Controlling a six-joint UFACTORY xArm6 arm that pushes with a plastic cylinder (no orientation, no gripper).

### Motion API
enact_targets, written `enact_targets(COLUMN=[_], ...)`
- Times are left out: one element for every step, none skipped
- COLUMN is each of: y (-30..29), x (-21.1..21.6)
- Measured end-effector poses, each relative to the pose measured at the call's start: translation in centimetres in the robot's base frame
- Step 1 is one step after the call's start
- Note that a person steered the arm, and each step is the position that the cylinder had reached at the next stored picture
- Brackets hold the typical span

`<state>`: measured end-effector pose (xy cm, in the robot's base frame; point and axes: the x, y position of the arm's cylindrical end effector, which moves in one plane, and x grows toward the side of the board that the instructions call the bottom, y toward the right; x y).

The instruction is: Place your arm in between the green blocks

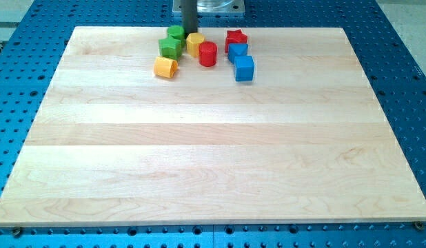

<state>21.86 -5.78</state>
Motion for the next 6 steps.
enact_targets(y=[-1.4, -1.7, -2.8, -6.4, -6.1, -6.1], x=[2.9, 5.2, 6.7, 7.6, 8.8, 8.8])
